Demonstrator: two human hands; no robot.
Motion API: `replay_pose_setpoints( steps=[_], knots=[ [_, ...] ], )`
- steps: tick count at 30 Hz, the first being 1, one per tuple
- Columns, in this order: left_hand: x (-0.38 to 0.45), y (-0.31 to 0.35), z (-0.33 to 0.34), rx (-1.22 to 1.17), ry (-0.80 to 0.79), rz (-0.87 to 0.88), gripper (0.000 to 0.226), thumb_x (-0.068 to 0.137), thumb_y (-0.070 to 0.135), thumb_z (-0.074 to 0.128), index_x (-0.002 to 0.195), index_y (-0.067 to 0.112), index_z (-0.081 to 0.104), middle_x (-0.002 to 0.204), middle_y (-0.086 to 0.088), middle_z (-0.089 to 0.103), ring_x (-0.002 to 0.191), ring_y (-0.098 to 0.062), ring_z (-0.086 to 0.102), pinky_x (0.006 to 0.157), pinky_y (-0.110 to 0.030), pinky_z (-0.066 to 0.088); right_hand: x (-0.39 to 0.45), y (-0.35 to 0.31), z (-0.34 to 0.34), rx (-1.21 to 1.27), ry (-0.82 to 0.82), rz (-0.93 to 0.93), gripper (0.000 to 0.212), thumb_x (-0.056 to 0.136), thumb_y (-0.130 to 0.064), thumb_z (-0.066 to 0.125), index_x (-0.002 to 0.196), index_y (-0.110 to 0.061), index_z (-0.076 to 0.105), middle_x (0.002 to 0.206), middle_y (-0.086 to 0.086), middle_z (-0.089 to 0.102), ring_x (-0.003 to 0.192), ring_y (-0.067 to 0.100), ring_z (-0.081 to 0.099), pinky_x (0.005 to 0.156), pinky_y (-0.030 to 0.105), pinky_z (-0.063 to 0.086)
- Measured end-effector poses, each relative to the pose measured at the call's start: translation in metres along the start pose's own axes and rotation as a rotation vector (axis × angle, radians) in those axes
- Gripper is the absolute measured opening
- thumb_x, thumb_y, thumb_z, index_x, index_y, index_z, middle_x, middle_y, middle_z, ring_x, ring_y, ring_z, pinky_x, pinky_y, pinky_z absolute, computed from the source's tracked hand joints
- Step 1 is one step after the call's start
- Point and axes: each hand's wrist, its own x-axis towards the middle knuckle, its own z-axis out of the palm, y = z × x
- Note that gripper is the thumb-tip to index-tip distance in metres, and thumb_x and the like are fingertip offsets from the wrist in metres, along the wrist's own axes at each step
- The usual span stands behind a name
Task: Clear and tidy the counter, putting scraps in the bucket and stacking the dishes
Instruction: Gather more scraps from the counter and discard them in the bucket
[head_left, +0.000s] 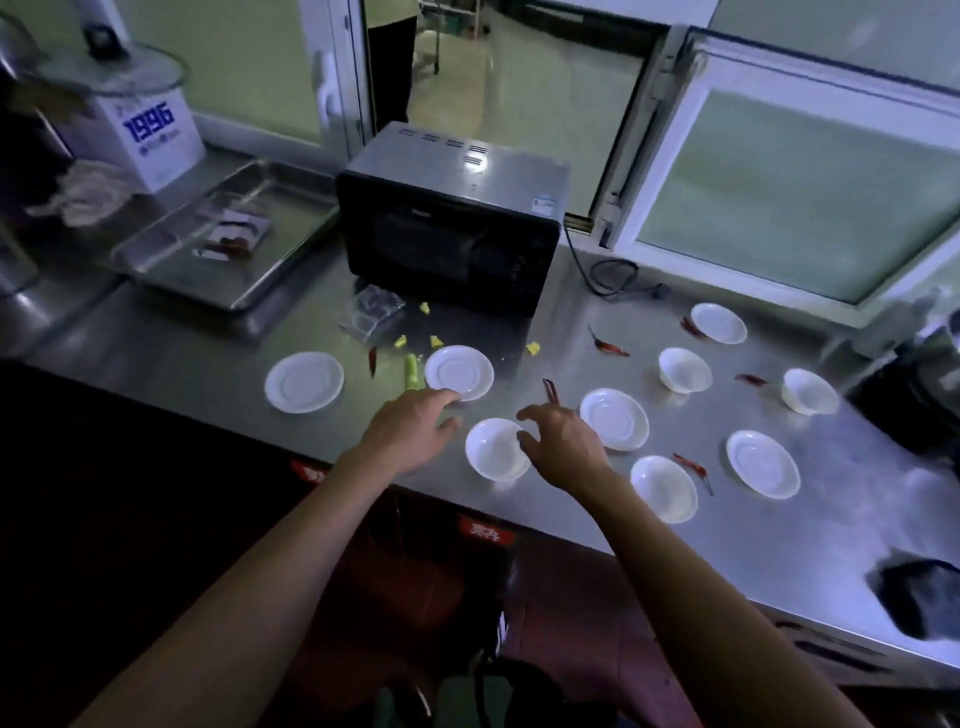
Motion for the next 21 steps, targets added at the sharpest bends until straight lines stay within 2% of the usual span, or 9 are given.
replay_pose_setpoints(
  steps=[3, 9, 15, 17, 21],
  knots=[
    [0.008, -0.015, 0.002, -0.015, -0.003, -0.029, 0.039, 0.095, 0.032, 0.053, 0.133, 0.029, 0.054, 0.126, -0.003, 0.064, 0.112, -0.023, 0.06, 0.088, -0.04, 0.051, 0.023, -0.004, 0.01, 0.013, -0.045, -0.004, 0.035, 0.096, -0.028, 0.058, 0.13, -0.023, 0.062, 0.133, 0.001, 0.064, 0.119, 0.024, 0.06, 0.097, 0.04, 0.05],
    [0.055, -0.034, 0.012, -0.004, -0.033, -0.078, 0.042, 0.096, 0.038, 0.051, 0.136, 0.027, 0.053, 0.129, -0.003, 0.061, 0.114, -0.024, 0.058, 0.088, -0.039, 0.05, 0.076, 0.011, 0.034, 0.04, -0.092, 0.016, 0.035, 0.097, -0.032, 0.056, 0.132, -0.026, 0.06, 0.133, -0.001, 0.063, 0.116, 0.022, 0.062, 0.094, 0.038, 0.05],
    [0.135, -0.035, 0.037, 0.014, -0.096, -0.05, 0.04, 0.095, 0.034, 0.055, 0.134, 0.025, 0.056, 0.131, -0.003, 0.063, 0.115, -0.026, 0.06, 0.092, -0.042, 0.051, 0.138, 0.05, 0.05, 0.128, -0.108, 0.095, 0.033, 0.098, -0.031, 0.059, 0.13, -0.024, 0.061, 0.132, 0.001, 0.065, 0.113, 0.021, 0.065, 0.108, 0.039, 0.043],
    [0.162, -0.032, 0.048, 0.032, -0.131, -0.044, 0.039, 0.095, 0.035, 0.055, 0.133, 0.028, 0.057, 0.131, -0.002, 0.062, 0.117, -0.025, 0.058, 0.095, -0.041, 0.049, 0.156, 0.067, 0.053, 0.151, -0.105, 0.13, 0.034, 0.098, -0.029, 0.059, 0.132, -0.023, 0.061, 0.133, 0.003, 0.064, 0.117, 0.023, 0.063, 0.106, 0.04, 0.046],
    [0.211, -0.024, 0.07, 0.027, -0.185, -0.025, 0.039, 0.095, 0.034, 0.053, 0.133, 0.026, 0.057, 0.129, -0.002, 0.063, 0.12, -0.024, 0.055, 0.092, -0.036, 0.046, 0.193, 0.099, 0.056, 0.156, -0.102, 0.209, 0.038, 0.096, -0.026, 0.057, 0.134, -0.022, 0.059, 0.134, 0.005, 0.063, 0.116, 0.029, 0.061, 0.098, 0.042, 0.05]
  ],
)
